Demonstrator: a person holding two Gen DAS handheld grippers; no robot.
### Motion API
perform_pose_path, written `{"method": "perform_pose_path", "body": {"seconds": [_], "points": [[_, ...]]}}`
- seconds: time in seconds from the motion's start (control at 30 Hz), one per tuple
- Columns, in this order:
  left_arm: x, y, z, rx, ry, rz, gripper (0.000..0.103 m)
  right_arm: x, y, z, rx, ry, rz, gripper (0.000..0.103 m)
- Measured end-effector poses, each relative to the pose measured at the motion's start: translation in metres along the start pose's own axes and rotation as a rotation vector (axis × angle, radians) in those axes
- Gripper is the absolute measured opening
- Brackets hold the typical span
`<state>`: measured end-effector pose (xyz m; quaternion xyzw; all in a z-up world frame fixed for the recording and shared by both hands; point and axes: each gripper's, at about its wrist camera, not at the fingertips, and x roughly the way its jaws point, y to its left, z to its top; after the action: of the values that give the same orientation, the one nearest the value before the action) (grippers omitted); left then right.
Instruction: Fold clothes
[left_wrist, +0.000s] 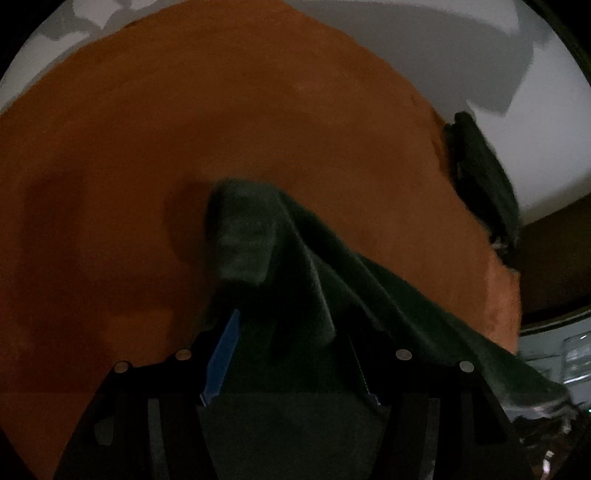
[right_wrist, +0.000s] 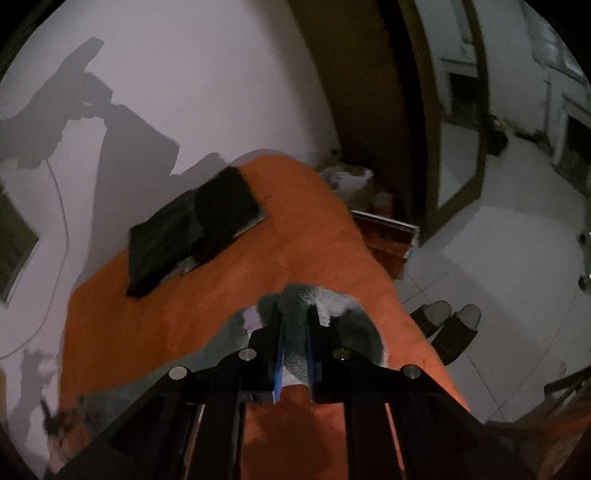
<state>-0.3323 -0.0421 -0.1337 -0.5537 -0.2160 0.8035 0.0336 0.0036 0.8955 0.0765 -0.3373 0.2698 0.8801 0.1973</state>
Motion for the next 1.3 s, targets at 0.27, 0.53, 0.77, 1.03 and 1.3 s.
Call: {"method": "perform_pose_path", "body": {"seconds": [0.27,0.53,0.77,1.03,1.3], "points": [[0.027,-0.008,0.022,-0.024,-0.108,0.132,0.017,-0.068,0.006,-0.023,0.040,-0.015,0.071,0.009],[-0.022,-0.046,0.070,0.066,-0.355,0.291,0.013,-0.017,0.010,0.046,0.101,-0.055,0.080,0.009],[0.000,-0.009,0.091,-0.297,-0.134,0.190,0.036,0.129,0.021,0.073,-0.045,0.131,-0.201,0.022],[-0.060,0.053,0.047,-0.294,-0.085,0.083,0.056,0.126,0.014,-0.050,-0.033,0.349,-0.168,0.062],[-0.121,0.104,-0.059,-0.265,-0.022,-0.062,0.060,0.058,-0.018,-0.189,0.064,0.529,-0.102,0.062]]}}
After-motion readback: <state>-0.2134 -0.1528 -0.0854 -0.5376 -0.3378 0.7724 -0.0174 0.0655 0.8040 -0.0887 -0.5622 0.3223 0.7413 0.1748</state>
